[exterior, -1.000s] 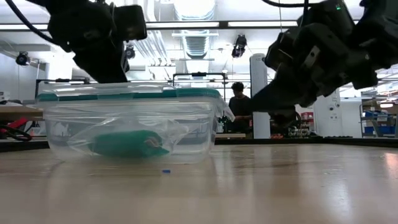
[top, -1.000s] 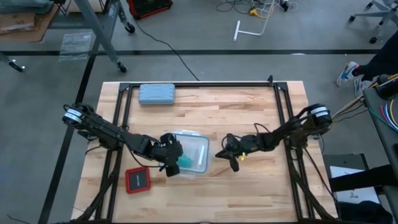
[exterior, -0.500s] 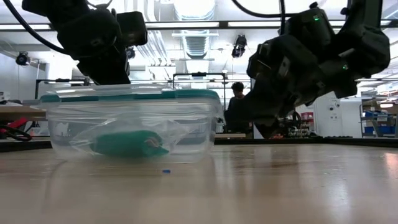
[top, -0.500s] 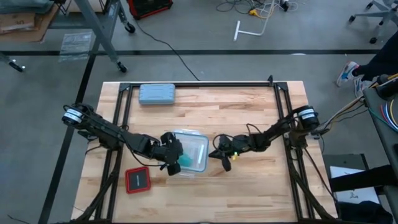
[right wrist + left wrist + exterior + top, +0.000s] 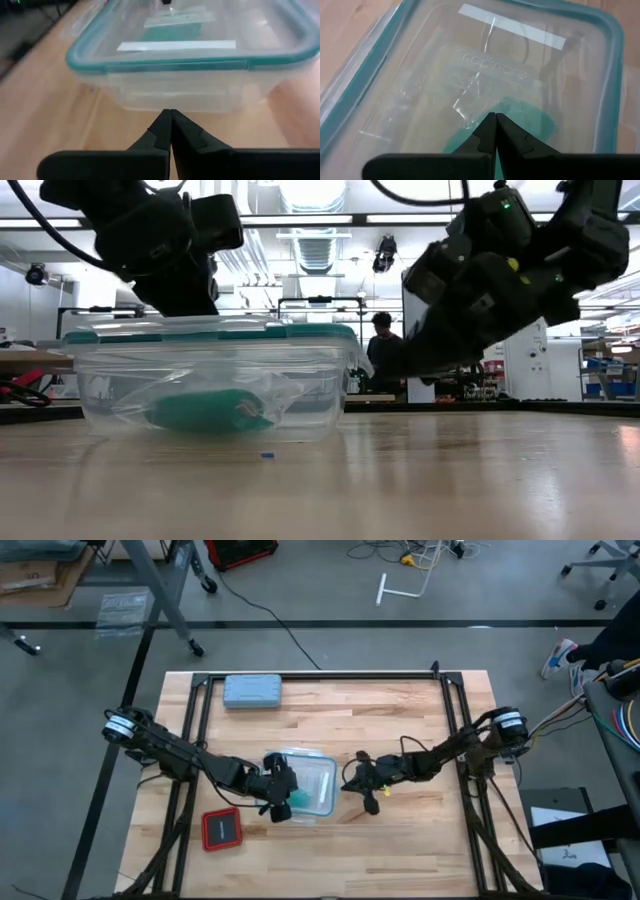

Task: Roll bandage
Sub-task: Close the transparent food container

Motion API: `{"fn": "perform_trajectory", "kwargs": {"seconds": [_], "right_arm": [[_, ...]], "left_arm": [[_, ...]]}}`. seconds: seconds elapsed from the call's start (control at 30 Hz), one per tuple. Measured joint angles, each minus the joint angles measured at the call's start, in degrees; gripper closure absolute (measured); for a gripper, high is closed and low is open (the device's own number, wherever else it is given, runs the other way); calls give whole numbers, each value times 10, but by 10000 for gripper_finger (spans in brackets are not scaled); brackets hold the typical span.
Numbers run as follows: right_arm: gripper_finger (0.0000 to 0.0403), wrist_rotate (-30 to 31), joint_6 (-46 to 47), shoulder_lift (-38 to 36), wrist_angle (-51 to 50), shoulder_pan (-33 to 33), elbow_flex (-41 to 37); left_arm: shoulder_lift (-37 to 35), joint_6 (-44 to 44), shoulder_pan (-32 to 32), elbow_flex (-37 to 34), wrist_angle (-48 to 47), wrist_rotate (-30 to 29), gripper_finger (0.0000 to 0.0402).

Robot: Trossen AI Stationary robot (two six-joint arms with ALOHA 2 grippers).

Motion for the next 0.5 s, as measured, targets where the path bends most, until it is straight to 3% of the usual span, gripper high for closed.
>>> {"fn": "perform_trajectory", "kwargs": {"seconds": [0.27, 0.5], "right_arm": [[403, 53, -163, -56, -97, 9, 0], [403, 81, -226, -67, -102, 9, 1]], "left_arm": [[0, 176, -1, -13, 9, 0, 401], [0, 213, -1, -13, 15, 1, 401]]}}
